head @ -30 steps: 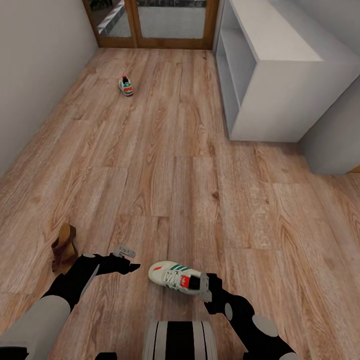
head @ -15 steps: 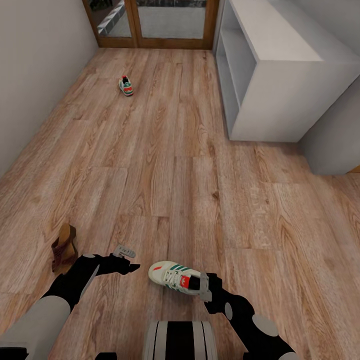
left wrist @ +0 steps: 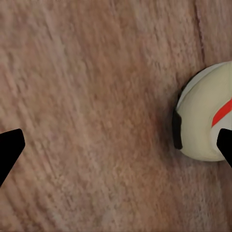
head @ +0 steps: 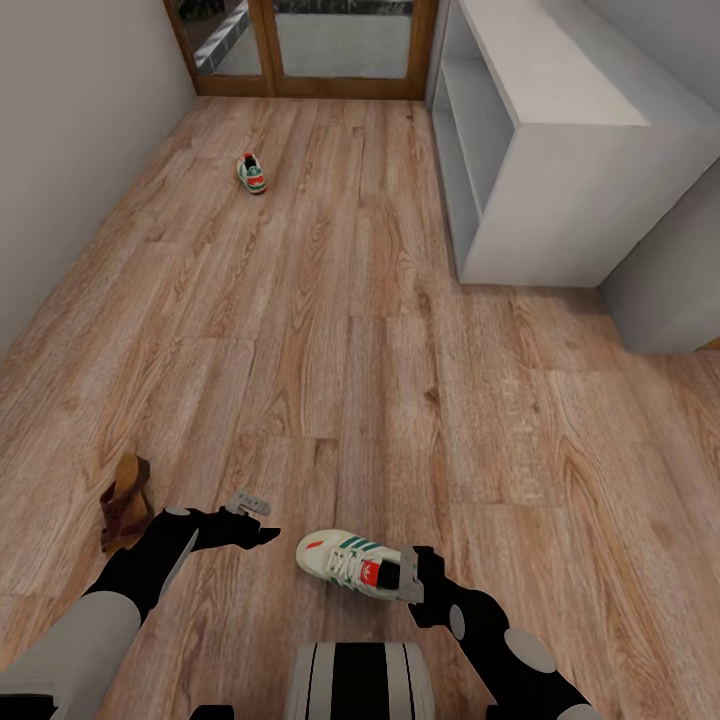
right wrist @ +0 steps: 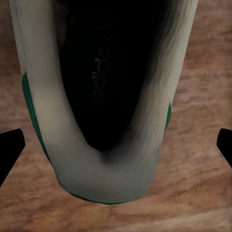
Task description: Pick up the two gym shoes and the two sandals from the corridor floor and place them onto the hallstand (shoe rack) in the corridor, making sure they are on the rack and not on the floor. Arrange them so the two gym shoes are next to each other and the two sandals are next to each other.
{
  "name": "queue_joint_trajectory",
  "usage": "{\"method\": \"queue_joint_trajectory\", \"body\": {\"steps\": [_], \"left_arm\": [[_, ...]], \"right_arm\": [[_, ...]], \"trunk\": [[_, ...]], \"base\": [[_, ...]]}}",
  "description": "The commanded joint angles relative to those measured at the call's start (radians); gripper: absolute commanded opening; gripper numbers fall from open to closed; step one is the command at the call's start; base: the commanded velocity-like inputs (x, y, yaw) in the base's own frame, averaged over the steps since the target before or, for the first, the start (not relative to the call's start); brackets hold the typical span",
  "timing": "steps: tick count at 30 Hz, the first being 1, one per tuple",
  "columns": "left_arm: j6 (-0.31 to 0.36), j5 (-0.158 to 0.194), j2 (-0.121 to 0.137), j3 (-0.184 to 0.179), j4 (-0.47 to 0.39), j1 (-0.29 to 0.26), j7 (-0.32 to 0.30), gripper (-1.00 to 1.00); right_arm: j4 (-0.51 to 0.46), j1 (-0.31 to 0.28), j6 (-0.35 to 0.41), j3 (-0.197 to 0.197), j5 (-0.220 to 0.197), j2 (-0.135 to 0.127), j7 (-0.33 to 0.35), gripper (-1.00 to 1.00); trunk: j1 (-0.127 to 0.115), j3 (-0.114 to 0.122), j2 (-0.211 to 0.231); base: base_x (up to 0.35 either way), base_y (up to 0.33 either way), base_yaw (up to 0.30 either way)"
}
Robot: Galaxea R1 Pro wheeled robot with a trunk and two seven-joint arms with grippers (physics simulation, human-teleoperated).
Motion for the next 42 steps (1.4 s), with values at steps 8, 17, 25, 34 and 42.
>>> {"method": "queue_joint_trajectory", "body": {"steps": [8, 17, 25, 34, 42], "left_arm": [[0.003, -0.006, 0.000, 0.000, -0.002, 0.000, -0.004, 1.00], [0.003, -0.006, 0.000, 0.000, -0.003, 0.001, -0.004, 1.00], [0.003, -0.006, 0.000, 0.002, -0.003, 0.002, -0.004, 1.00], [0.003, -0.006, 0.002, 0.006, -0.003, 0.003, -0.004, 1.00], [0.003, -0.006, 0.002, 0.006, -0.005, 0.003, -0.004, 1.00]], "right_arm": [[-0.002, 0.000, 0.005, 0.002, 0.006, 0.000, 0.005, -1.00], [-0.002, 0.000, 0.005, 0.002, 0.006, 0.000, 0.005, -1.00], [-0.001, 0.000, 0.005, 0.002, 0.006, 0.000, 0.005, -1.00], [-0.001, 0.000, 0.005, 0.002, 0.006, 0.000, 0.004, -1.00], [-0.002, 0.000, 0.003, 0.002, 0.006, 0.000, 0.003, -1.00]], "trunk": [[0.000, -0.001, 0.000], [0.000, -0.001, 0.000], [0.000, -0.001, 0.000], [0.000, -0.001, 0.000], [-0.002, 0.015, 0.001]], "base": [[0.002, 0.000, 0.000], [0.000, 0.000, 0.000], [0.000, 0.000, 0.000], [0.000, 0.000, 0.000], [0.000, 0.000, 0.000]]}}
